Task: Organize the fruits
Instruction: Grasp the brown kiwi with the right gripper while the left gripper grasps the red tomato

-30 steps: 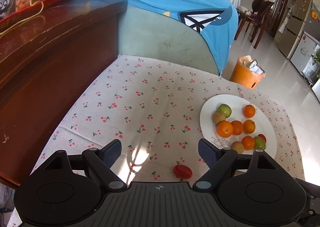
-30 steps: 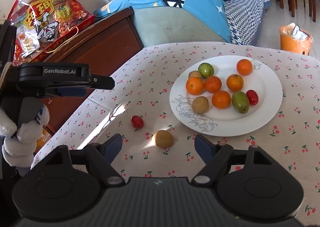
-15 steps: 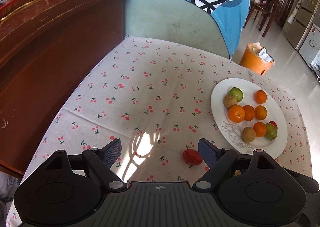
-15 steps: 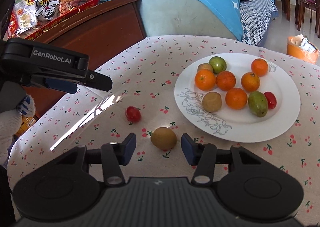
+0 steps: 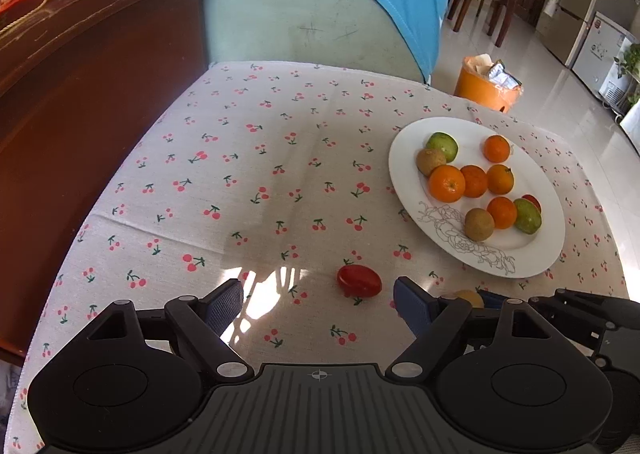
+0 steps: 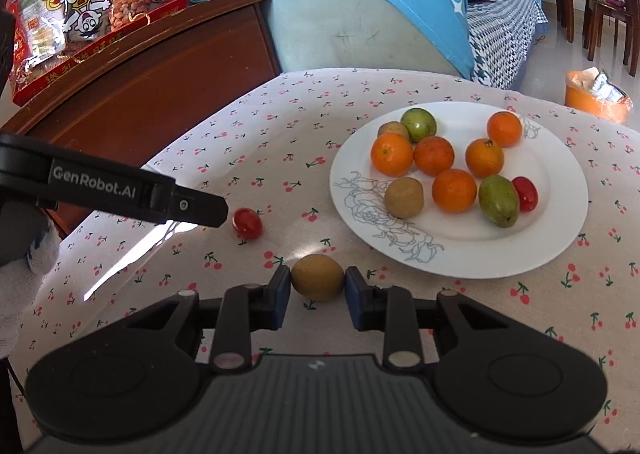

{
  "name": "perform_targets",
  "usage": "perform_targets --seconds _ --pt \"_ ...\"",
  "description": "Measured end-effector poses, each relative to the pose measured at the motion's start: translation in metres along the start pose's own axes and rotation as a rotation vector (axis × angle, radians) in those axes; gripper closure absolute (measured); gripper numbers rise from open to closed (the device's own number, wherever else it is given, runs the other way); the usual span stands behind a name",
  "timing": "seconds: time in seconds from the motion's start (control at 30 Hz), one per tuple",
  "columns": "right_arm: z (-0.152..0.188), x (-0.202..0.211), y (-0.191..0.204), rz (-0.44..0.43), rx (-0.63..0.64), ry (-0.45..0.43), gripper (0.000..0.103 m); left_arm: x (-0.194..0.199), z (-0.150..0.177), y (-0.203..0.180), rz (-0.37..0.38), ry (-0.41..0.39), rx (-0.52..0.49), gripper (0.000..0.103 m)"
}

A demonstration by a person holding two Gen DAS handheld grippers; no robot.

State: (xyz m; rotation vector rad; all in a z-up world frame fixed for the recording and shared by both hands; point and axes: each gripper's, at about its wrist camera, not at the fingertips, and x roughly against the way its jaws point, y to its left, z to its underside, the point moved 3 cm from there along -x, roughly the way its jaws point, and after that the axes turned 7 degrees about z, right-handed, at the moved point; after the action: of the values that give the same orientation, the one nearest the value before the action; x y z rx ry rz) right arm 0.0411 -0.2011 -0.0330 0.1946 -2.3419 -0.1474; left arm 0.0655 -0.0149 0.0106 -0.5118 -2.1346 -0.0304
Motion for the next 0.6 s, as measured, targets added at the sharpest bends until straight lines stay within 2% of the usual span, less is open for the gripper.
perform_targets --seconds 0.2,0.37,0.6 --pt "0.001 0.006 -0.013 0.016 -0.043 0.017 0.073 -0.005 0.006 -0.015 0.016 -0.029 -0.093 0.028" --pt "0.003 0.008 -0.017 0.014 -0.063 0.024 0.073 -0.012 0.006 -0.016 0.041 -0.036 -0.085 0.041" --pt "0.003 0.007 -0.017 0.014 -0.07 0.027 0.073 -0.022 0.009 -0.018 0.044 -0.031 -0.094 0.052"
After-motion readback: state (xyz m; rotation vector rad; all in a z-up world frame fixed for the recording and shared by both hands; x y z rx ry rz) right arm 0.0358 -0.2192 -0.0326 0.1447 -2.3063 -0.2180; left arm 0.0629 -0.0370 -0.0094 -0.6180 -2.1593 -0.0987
